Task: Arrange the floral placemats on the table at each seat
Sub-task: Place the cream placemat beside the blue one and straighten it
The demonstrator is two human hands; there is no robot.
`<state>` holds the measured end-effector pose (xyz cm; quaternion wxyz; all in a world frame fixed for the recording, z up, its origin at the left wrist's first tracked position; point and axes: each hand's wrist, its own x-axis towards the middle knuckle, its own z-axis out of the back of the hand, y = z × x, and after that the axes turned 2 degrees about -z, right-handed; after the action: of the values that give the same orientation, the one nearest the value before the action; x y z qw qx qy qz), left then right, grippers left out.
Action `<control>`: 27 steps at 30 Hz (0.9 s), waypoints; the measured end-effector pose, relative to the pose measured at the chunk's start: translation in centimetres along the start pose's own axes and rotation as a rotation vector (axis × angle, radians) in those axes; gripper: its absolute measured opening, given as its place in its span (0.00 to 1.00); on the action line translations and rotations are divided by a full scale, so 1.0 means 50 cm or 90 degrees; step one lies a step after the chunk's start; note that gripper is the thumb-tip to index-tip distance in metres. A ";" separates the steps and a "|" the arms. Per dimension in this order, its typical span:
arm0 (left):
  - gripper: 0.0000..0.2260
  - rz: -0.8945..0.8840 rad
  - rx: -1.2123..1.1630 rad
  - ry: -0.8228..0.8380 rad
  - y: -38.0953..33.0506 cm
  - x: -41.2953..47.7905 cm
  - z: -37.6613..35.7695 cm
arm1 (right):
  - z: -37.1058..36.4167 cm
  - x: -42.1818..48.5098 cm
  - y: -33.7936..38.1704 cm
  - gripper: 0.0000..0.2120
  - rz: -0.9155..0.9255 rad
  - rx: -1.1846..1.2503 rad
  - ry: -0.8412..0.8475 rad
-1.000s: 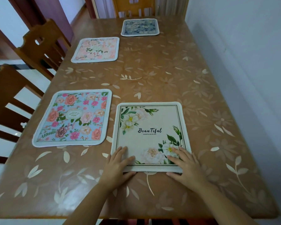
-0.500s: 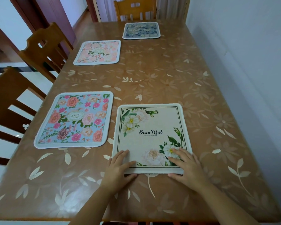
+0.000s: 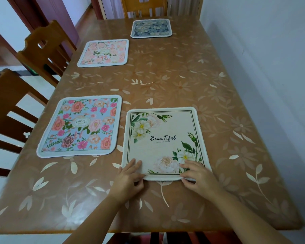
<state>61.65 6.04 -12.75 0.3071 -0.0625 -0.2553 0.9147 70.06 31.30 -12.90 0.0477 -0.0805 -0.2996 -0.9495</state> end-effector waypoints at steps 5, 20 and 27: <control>0.09 0.031 -0.025 -0.001 -0.009 -0.001 -0.005 | 0.002 -0.002 0.020 0.07 -0.007 -0.001 -0.012; 0.23 -0.051 0.111 0.072 -0.005 -0.054 -0.020 | 0.016 -0.079 -0.015 0.22 -0.110 -0.102 0.070; 0.20 -0.052 0.124 0.047 -0.018 -0.052 -0.020 | 0.023 -0.072 -0.020 0.20 -0.029 -0.115 0.056</control>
<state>64.49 5.55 -13.25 0.3582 -0.0556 -0.1564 0.9188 73.58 32.93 -13.20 0.0318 -0.0356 -0.2123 -0.9760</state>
